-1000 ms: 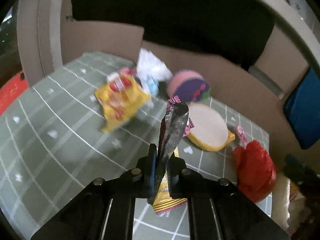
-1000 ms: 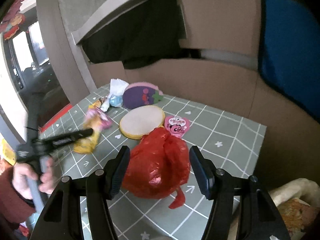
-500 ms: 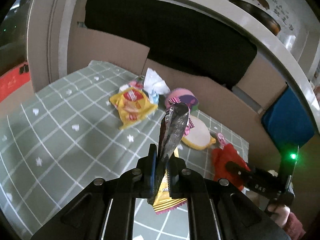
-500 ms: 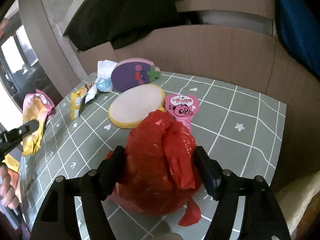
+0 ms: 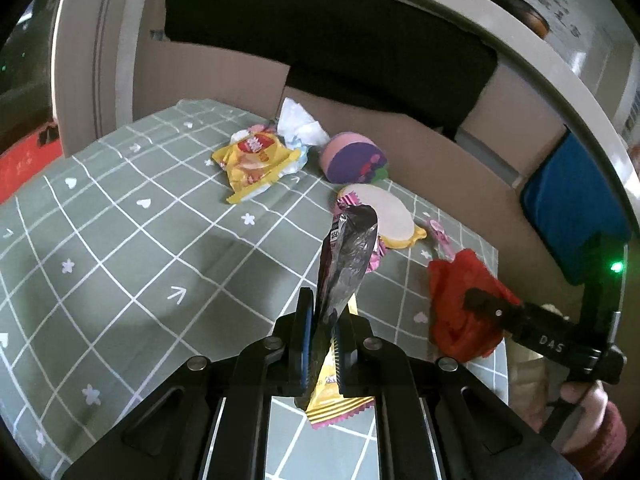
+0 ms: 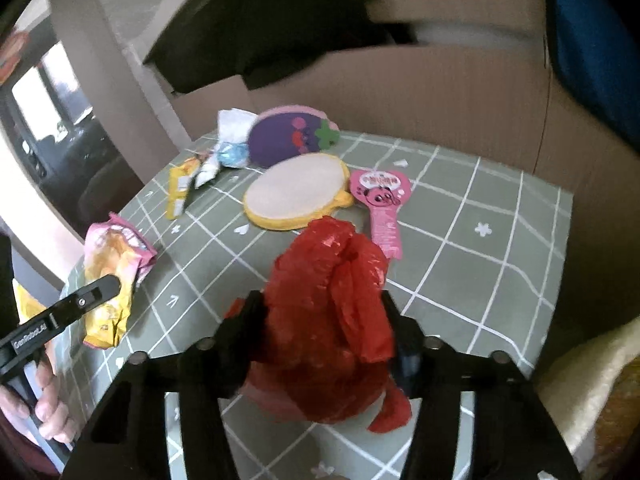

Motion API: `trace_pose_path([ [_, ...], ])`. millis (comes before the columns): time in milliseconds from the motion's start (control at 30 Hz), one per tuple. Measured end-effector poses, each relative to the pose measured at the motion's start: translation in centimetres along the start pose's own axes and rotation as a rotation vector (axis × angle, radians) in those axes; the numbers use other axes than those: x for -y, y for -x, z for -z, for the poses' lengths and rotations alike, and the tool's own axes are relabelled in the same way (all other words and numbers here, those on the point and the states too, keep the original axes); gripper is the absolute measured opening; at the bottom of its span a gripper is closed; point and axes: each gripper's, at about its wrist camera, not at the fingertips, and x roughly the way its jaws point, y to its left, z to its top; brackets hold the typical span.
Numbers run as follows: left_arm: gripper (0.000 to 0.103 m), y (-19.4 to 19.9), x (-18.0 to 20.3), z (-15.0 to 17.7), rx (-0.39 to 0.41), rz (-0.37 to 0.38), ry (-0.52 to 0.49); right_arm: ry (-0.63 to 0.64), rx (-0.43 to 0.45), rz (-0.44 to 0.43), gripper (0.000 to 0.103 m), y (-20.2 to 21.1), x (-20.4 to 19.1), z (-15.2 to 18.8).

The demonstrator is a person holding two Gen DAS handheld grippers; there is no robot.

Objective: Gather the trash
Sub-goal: 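Lift the red plastic bag with the right tool toward the bin while the left tool holds the wrapper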

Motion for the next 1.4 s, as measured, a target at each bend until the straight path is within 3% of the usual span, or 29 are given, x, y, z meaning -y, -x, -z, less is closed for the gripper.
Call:
trace_pose_path([
  [233,0.009,2.5,2.0,0.2,0.065,-0.008,-0.073,0.056,0.079,-0.022,0.046,3.9,-1.9,0.1],
  [667,0.009,5.9,6.3,0.2,0.148,0.012,-0.160,0.144,0.224,0.028,0.046,11.3,-3.7,1.4],
  [1000,0.009,8.0,12.3,0.1,0.182,0.100,-0.234,0.153,0.350,0.120,0.046,17.8,-2.6,2.9],
  [1400,0.010,7.5,21.8,2.2,0.161,0.246,-0.358,0.054,0.440,0.245,0.046,24.9,3.1,6.7],
])
